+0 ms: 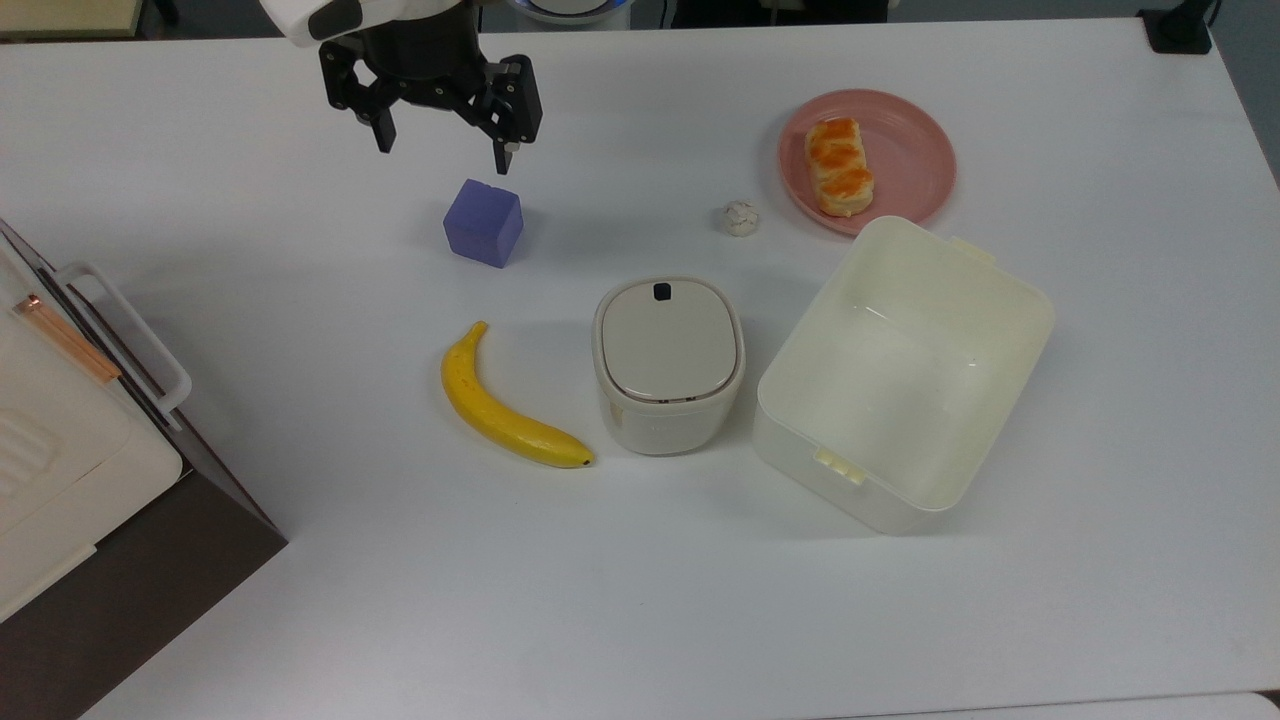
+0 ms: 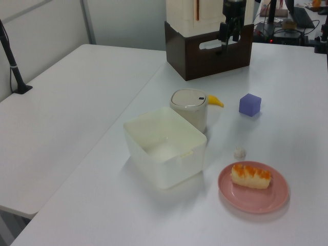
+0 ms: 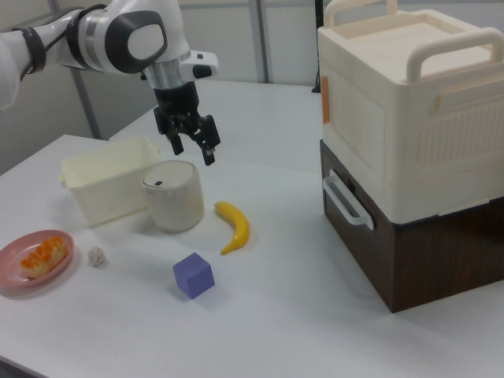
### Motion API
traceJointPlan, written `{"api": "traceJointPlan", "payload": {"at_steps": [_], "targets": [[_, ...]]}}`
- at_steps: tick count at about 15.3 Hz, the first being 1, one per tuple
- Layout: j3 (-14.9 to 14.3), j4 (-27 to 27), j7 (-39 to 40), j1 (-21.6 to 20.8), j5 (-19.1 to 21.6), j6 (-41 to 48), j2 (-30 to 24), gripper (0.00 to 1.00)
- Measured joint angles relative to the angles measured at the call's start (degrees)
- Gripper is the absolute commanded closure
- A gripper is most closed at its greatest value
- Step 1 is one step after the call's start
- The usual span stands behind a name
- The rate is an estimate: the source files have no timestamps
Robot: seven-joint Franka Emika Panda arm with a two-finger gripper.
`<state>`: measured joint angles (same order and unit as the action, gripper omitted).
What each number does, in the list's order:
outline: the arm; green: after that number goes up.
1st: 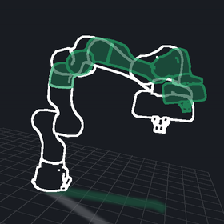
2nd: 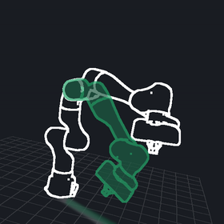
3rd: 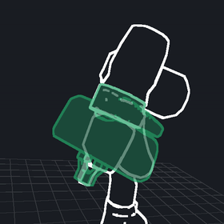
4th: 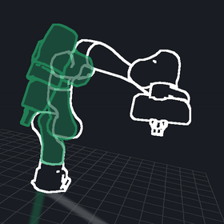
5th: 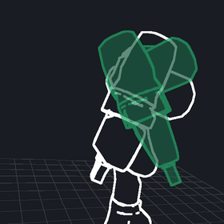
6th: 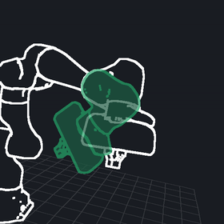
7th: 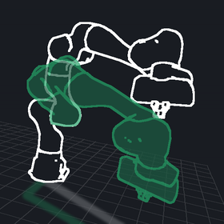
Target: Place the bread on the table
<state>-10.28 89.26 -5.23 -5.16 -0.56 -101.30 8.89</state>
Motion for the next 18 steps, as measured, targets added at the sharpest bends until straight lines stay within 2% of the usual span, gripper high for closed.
{"api": "traceJointPlan", "payload": {"at_steps": [14, 18], "targets": [[0.3, 0.4, 6.1, 0.3, 0.0, 4.1, -0.7, 0.00], [0.8, 2.7, 6.1, -2.9, 0.2, 4.1, -0.8, 0.00]]}}
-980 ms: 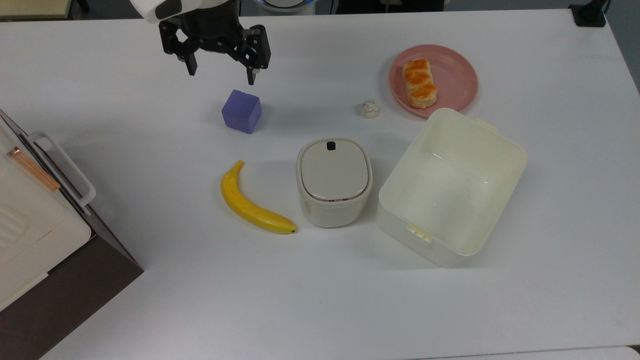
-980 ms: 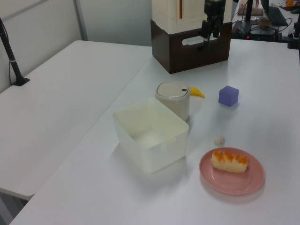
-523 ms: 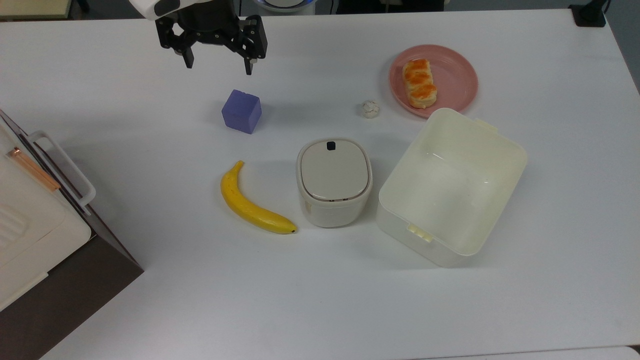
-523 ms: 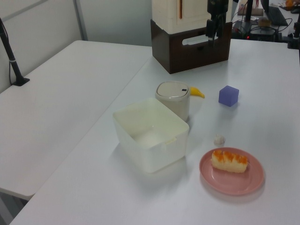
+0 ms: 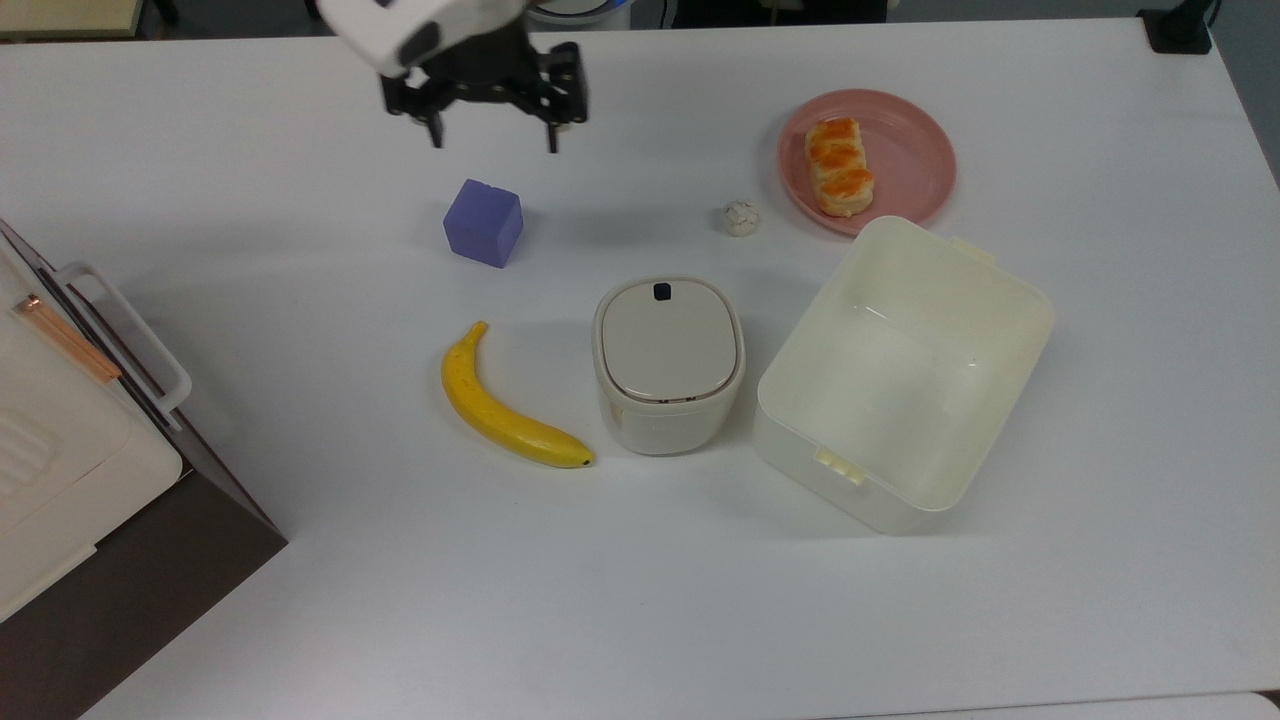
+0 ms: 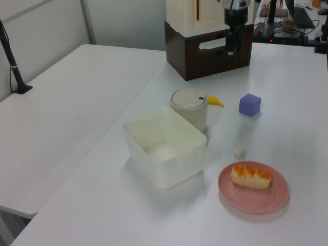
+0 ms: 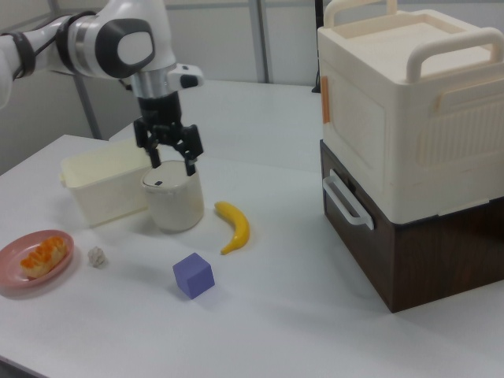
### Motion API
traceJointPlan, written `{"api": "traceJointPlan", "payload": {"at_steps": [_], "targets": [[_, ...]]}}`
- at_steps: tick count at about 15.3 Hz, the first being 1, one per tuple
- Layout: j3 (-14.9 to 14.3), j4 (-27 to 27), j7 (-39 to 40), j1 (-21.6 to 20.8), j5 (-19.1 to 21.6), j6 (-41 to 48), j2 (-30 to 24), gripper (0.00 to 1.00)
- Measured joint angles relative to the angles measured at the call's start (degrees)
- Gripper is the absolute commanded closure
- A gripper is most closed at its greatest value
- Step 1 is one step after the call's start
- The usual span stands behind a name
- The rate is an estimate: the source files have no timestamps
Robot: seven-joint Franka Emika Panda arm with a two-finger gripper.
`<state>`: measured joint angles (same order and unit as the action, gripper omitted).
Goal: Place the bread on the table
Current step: 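Move the open gripper over the bread roll on the pink plate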
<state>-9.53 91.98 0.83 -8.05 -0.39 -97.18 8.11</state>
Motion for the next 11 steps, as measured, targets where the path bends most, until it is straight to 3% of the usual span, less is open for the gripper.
{"api": "traceJointPlan", "payload": {"at_steps": [8, 11], "targets": [[3.6, 5.6, -4.5, -6.5, 1.7, -1.3, -0.4, 0.00], [8.0, 10.2, -8.3, -7.5, 1.8, -7.4, -0.4, 0.00]]}}
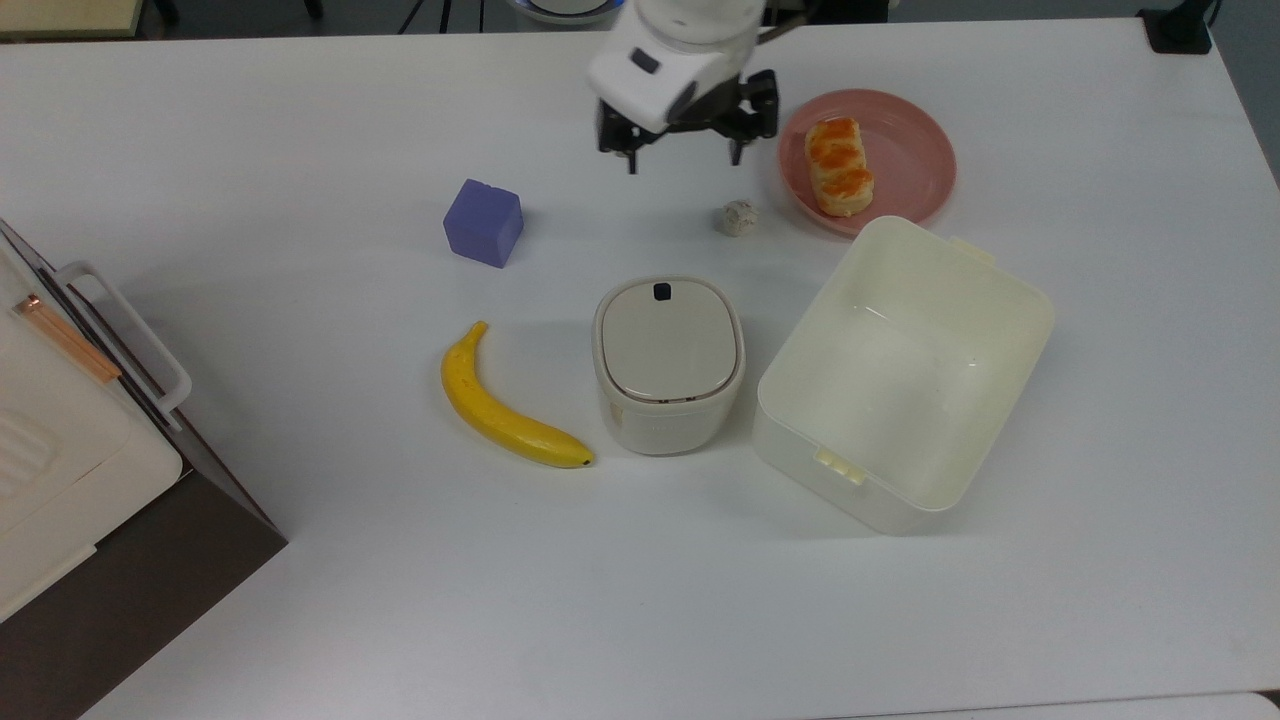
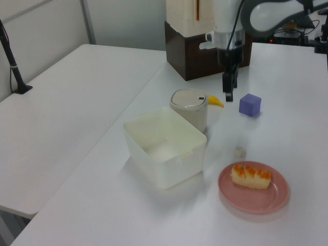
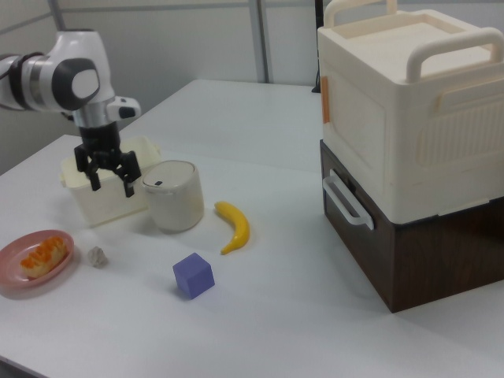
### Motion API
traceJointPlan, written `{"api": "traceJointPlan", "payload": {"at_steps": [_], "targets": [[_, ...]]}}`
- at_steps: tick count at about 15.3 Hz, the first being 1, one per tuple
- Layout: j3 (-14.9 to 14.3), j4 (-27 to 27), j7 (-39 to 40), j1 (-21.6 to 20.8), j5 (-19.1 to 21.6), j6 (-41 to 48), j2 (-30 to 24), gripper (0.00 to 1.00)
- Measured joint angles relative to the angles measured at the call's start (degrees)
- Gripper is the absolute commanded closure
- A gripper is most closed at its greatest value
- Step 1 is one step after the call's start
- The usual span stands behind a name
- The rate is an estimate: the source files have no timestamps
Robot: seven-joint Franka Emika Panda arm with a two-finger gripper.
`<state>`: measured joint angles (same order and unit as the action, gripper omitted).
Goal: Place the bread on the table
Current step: 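Move the open gripper over the bread roll on the pink plate, then lower the gripper and close it on the bread roll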
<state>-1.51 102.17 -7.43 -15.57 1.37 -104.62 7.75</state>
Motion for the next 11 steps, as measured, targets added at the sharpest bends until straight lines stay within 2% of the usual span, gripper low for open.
{"api": "traceJointPlan", "payload": {"at_steps": [5, 7, 11], "targets": [[6.5, 2.2, -4.8, -1.0, 0.0, -1.0, 0.0, 0.00], [8.0, 3.0, -7.3, -3.0, 0.0, -1.3, 0.0, 0.00], [11.1, 8.4, -12.1, -5.6, 0.0, -8.8, 0.8, 0.00]]}}
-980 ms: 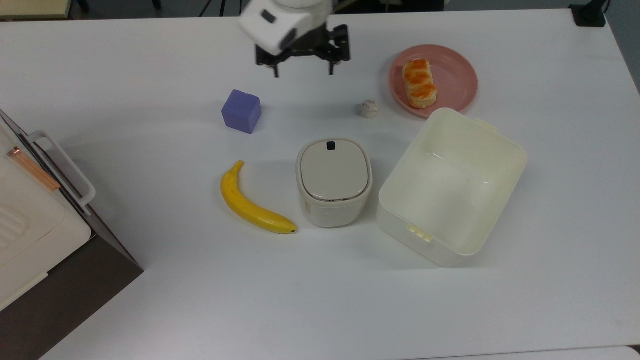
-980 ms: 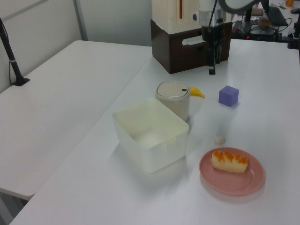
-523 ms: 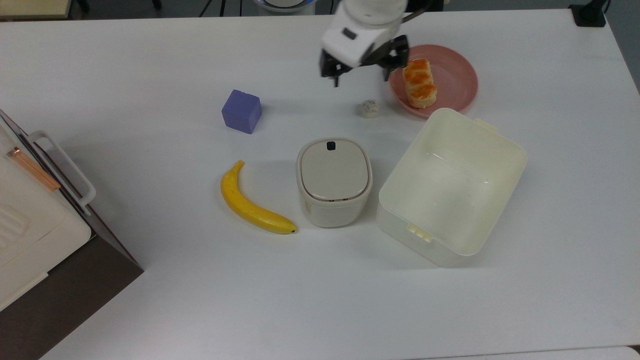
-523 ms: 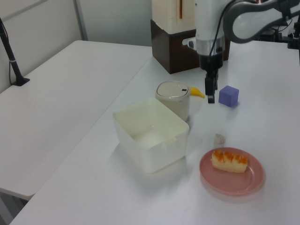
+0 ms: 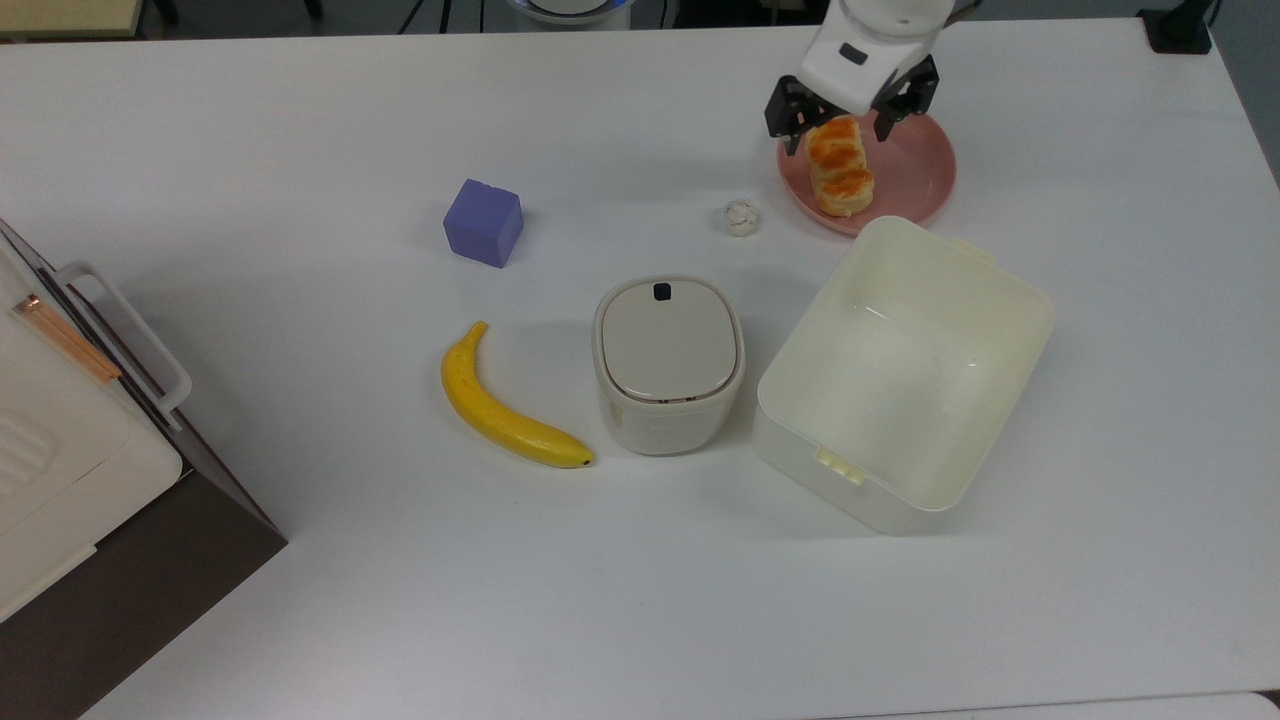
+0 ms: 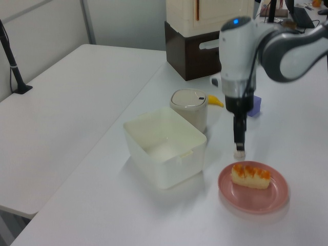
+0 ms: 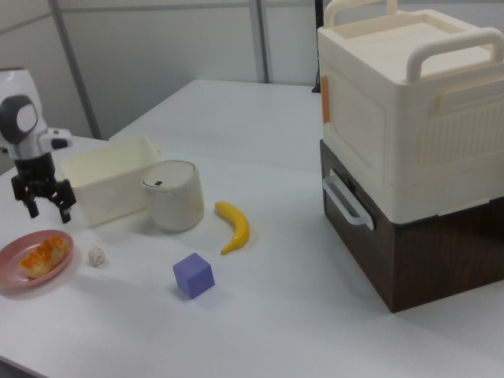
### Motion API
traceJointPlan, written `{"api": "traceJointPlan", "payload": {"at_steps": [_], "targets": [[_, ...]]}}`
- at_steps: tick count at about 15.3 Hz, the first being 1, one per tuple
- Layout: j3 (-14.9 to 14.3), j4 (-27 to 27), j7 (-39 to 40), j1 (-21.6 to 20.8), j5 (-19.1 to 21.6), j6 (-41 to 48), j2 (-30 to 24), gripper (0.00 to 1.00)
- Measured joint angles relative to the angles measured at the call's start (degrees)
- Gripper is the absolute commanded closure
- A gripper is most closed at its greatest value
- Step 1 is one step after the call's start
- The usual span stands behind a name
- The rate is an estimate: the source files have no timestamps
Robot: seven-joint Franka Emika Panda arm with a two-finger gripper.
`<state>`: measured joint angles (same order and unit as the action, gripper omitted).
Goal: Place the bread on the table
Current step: 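Lower the gripper and close it on the bread roll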
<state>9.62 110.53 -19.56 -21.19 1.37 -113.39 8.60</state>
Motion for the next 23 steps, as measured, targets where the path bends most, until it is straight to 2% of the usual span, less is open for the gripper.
{"api": "traceJointPlan", "payload": {"at_steps": [6, 10, 12, 14, 19, 23], "targets": [[0.7, 3.0, -3.8, -3.0, -0.5, -4.5, 2.9, 0.03], [0.8, 3.0, -6.9, -4.3, -3.1, -7.4, 6.1, 0.17], [0.8, 3.0, -7.5, -4.7, -3.6, -8.2, 7.3, 0.30], [0.8, 3.0, -7.6, -4.9, -4.0, -8.7, 8.2, 0.39], [0.7, 2.6, -7.7, -5.3, -4.3, -8.5, 7.8, 0.40], [0.1, 1.1, -5.9, -4.8, -4.4, -3.5, 5.0, 0.40]]}}
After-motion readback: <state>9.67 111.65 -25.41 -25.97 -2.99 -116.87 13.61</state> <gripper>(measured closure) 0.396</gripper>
